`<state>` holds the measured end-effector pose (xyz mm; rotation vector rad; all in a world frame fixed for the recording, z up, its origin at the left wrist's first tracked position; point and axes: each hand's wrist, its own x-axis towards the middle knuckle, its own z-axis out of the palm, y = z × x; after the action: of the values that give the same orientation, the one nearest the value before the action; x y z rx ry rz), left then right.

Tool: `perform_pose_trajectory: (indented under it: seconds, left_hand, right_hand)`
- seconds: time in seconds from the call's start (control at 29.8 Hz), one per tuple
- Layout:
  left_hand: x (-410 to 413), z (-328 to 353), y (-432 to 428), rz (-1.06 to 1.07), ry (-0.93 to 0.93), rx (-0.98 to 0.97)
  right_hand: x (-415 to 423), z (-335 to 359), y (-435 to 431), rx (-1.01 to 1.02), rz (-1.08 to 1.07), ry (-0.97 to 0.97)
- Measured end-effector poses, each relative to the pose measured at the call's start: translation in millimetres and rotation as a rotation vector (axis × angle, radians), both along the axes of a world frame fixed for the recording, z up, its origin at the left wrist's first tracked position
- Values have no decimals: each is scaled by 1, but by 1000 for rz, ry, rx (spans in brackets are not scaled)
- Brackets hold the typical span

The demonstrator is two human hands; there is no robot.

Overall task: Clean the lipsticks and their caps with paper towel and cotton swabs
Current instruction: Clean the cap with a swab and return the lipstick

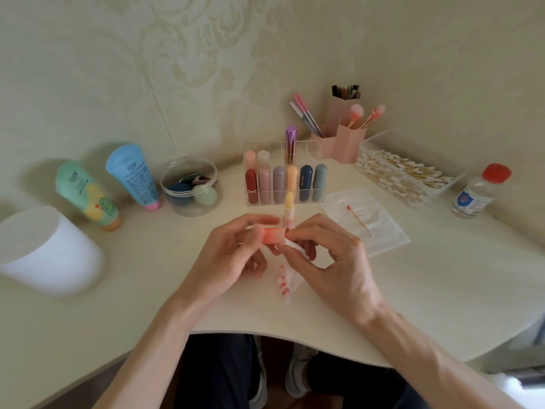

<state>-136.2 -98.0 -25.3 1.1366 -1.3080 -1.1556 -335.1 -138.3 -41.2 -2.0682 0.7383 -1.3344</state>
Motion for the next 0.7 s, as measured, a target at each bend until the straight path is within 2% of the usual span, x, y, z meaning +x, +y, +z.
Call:
perform_pose_trajectory:
  seconds: [0.23, 0.47, 0.7]
  left_hand:
    - [0, -1, 1, 69, -57, -79]
    - [1, -2, 0, 55, -5, 19]
    - [0, -4, -1, 105, 4, -101]
  right_hand:
    - [0, -2, -3, 42, 7, -19]
    - [0, -2, -1, 1, 19, 11]
    - [0, -3, -2, 21, 14, -11]
